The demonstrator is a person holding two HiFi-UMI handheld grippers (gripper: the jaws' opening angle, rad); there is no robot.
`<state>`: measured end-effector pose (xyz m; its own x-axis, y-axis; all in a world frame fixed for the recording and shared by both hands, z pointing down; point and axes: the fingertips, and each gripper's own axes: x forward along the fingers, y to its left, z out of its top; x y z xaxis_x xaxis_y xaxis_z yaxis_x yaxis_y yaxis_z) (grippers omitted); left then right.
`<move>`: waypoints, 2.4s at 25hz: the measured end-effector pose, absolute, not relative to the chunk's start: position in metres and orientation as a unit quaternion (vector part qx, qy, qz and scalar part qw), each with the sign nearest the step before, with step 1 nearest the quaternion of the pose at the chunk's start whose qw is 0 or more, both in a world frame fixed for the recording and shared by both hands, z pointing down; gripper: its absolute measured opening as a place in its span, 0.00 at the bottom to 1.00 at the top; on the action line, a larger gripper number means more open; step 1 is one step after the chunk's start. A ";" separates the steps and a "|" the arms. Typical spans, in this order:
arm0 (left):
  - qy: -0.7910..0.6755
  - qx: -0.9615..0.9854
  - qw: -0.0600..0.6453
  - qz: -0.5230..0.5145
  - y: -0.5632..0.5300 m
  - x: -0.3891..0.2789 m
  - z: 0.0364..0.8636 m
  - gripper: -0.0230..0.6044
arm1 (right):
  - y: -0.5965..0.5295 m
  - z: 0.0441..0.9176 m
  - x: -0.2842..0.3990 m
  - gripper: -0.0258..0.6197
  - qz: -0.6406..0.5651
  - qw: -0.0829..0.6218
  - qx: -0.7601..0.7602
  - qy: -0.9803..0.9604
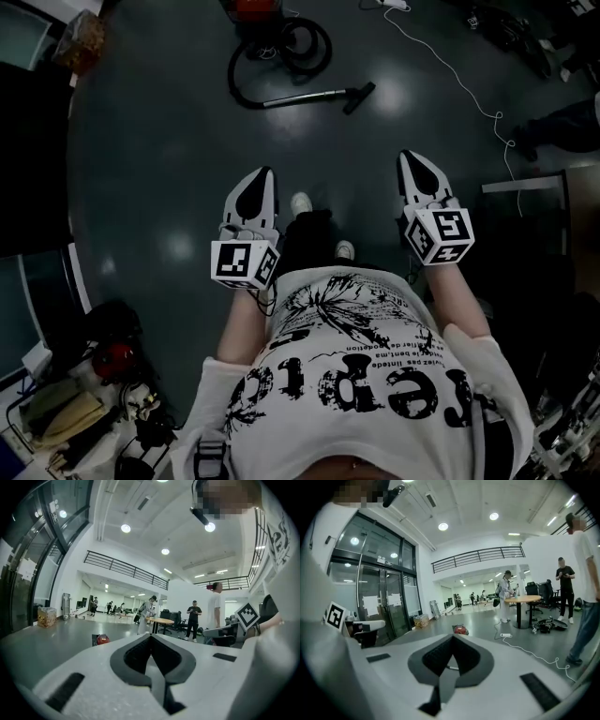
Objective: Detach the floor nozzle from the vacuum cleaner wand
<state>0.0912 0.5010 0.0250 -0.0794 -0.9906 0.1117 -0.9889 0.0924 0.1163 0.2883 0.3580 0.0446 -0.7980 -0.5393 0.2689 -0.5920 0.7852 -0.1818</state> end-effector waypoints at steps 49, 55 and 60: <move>-0.398 0.837 0.211 0.312 -0.052 -0.139 0.901 0.28 | -0.164 0.760 0.037 0.03 0.195 0.218 0.372 -0.881; -0.325 0.822 0.216 0.414 -0.053 -0.140 0.999 0.46 | -0.161 0.786 0.029 0.03 0.186 0.231 0.345 -0.891; -0.256 0.810 0.195 0.491 -0.062 -0.132 1.043 0.48 | -0.148 0.788 0.029 0.03 0.178 0.223 0.323 -0.902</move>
<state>-0.1318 -0.0619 1.0434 0.3878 -0.2233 0.8943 -0.6053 -0.7934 0.0643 0.0291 -0.1479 0.7878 -0.6918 -0.5040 0.5172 -0.6628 0.7274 -0.1778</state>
